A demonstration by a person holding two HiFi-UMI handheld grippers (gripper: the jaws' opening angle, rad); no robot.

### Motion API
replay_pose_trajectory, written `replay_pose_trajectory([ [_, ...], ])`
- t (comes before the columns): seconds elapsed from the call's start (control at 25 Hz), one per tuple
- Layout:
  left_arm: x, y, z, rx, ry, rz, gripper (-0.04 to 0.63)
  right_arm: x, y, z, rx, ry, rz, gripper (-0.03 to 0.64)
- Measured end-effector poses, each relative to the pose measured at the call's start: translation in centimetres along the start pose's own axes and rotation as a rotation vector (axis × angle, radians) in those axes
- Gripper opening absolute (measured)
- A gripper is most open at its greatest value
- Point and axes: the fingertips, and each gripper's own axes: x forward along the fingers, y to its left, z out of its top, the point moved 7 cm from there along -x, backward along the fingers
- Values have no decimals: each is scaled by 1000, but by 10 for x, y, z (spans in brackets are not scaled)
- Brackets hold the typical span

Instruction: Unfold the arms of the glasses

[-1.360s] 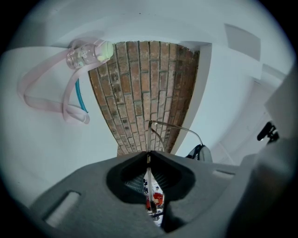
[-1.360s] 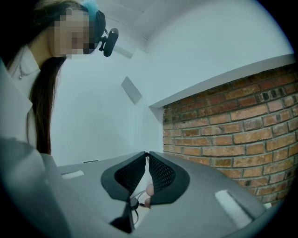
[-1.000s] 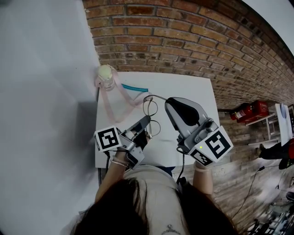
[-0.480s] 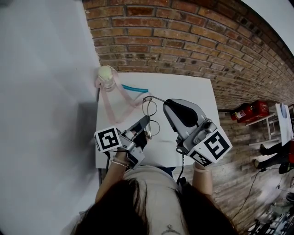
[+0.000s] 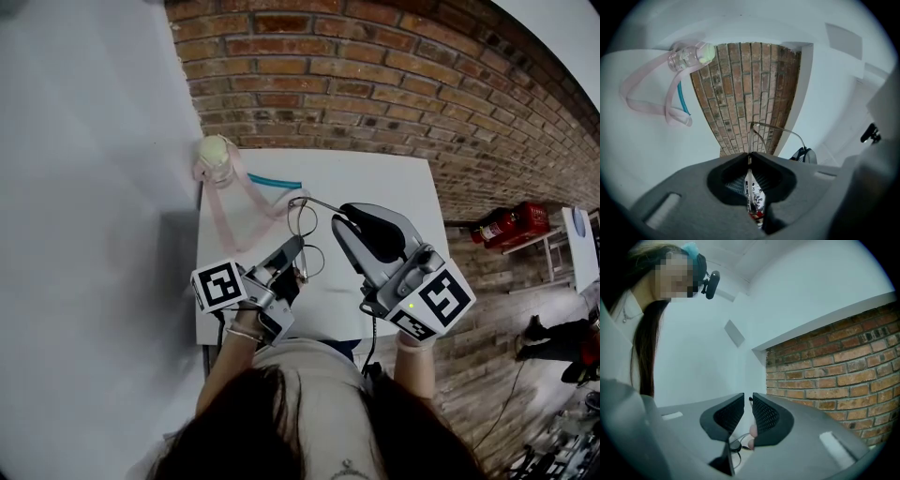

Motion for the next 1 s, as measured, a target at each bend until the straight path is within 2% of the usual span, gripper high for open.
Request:
replay_pose_trajectory([
  [0.6,-1,1,2,-14,-6,-7,25,-3,-3,-7,16,5,-18,61],
  [1.0,-2,-6,-5,-21,25,-27,25,-7,-14,-31,124,47,-16,61],
])
